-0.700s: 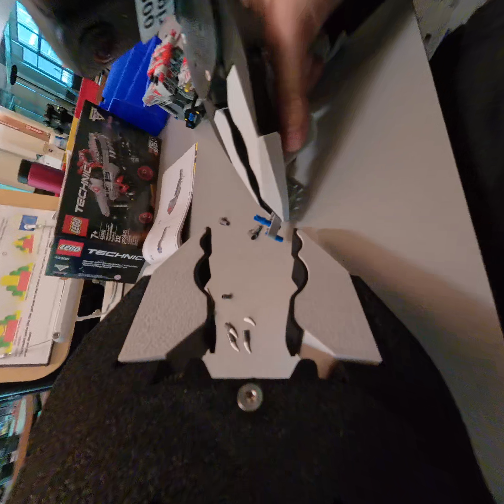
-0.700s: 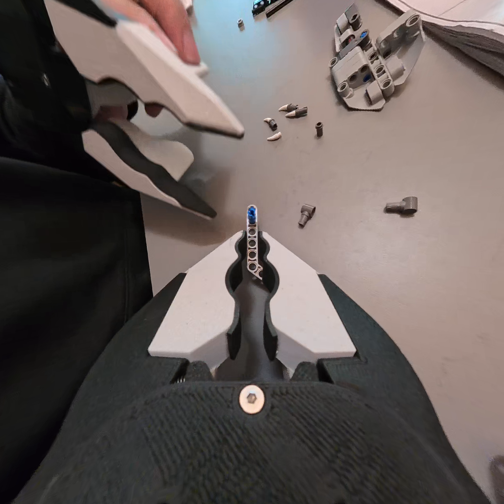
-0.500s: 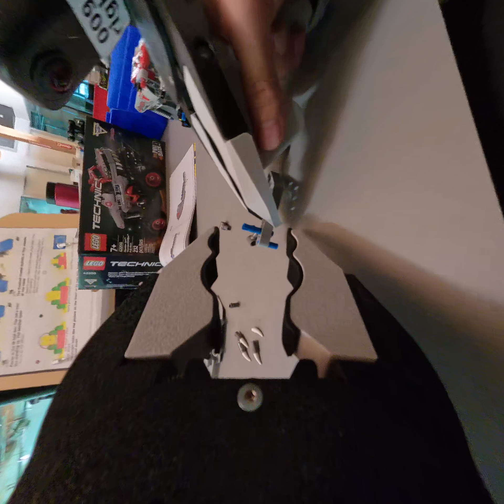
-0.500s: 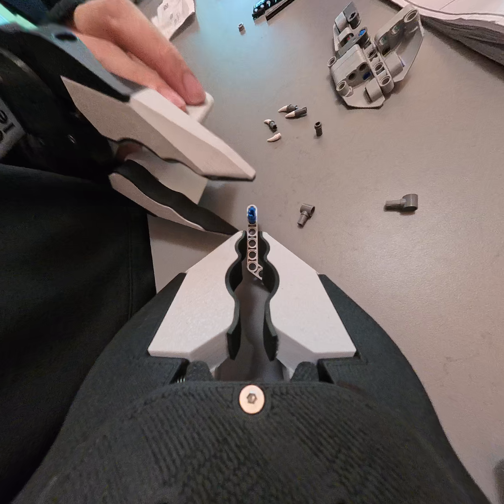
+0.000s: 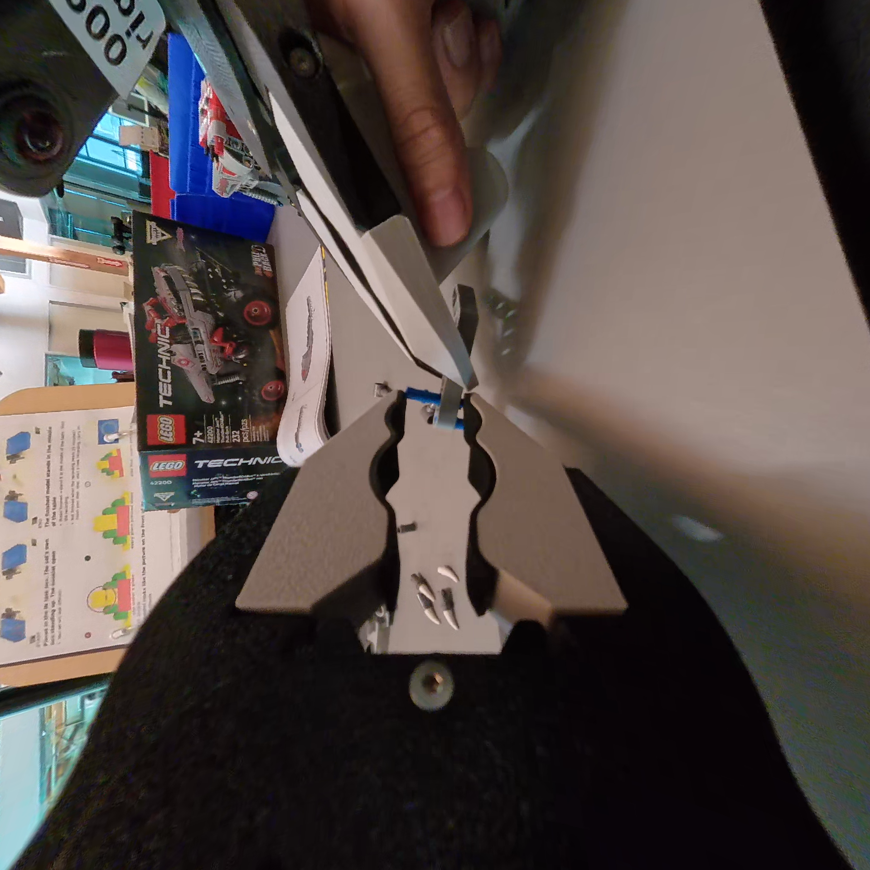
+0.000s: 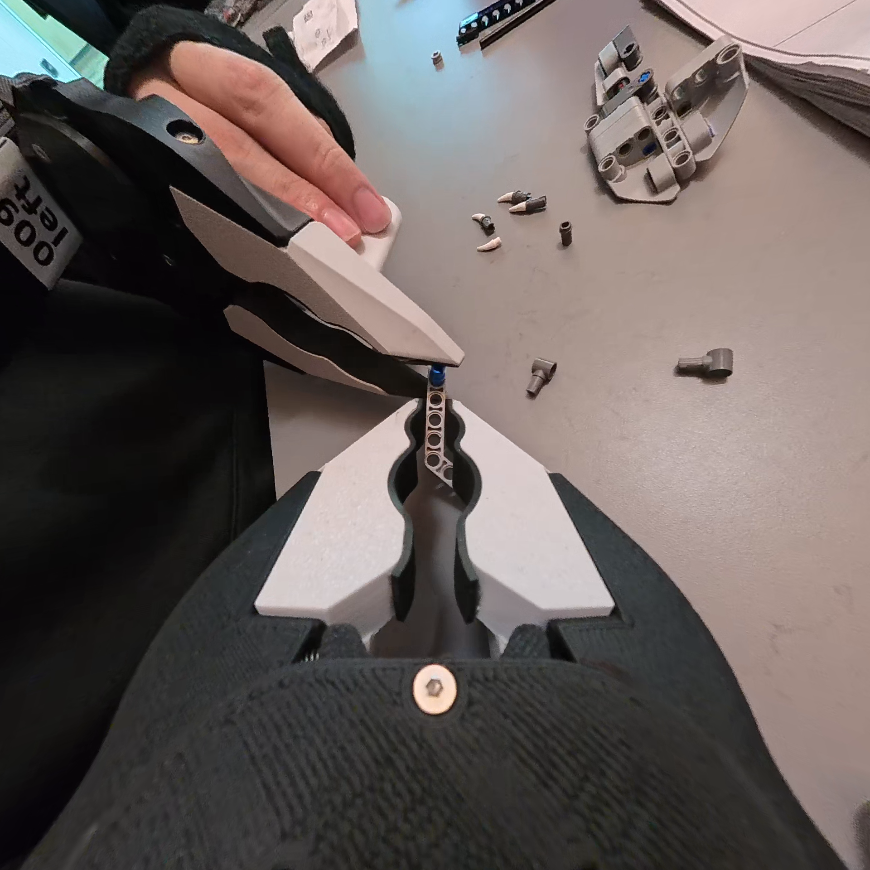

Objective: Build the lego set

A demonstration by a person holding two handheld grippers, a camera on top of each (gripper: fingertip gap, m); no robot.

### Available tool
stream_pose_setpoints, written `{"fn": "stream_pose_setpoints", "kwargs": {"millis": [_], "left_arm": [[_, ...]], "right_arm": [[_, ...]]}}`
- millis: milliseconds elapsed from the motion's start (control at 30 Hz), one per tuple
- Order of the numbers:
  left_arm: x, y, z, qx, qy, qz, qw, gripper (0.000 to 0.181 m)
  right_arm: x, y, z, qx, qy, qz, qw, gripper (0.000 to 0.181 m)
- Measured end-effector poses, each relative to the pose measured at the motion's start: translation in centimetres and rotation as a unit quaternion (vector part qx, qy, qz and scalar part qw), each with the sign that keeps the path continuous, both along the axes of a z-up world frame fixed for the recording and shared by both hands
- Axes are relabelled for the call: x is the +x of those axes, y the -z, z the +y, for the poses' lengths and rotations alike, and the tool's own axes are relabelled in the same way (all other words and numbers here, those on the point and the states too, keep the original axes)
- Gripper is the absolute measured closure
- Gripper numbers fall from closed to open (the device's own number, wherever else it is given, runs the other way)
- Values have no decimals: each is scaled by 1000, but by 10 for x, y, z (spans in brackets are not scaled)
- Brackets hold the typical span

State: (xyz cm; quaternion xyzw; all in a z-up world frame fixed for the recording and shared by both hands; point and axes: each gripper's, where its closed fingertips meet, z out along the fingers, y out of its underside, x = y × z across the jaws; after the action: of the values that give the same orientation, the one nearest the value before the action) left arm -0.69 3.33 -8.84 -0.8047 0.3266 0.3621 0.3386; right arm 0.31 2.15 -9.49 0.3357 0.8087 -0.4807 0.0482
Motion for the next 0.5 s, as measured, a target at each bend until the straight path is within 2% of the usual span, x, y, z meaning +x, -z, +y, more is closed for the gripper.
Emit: {"fn": "stream_pose_setpoints", "kwargs": {"millis": [267,333,400,500], "left_arm": [[-10,-5,-4,22,-34,-64,997,160],[-12,-9,-5,35,-43,-104,993,160],[-14,-11,-7,45,-52,-143,987,160],[-16,-10,-9,44,-57,-198,978,160]], "right_arm": [[4,0,-2,36,-11,56,998,166],[-3,-2,2,85,1,137,987,162],[-11,-8,5,137,8,246,960,157],[-14,-10,2,183,1,328,927,157]]}}
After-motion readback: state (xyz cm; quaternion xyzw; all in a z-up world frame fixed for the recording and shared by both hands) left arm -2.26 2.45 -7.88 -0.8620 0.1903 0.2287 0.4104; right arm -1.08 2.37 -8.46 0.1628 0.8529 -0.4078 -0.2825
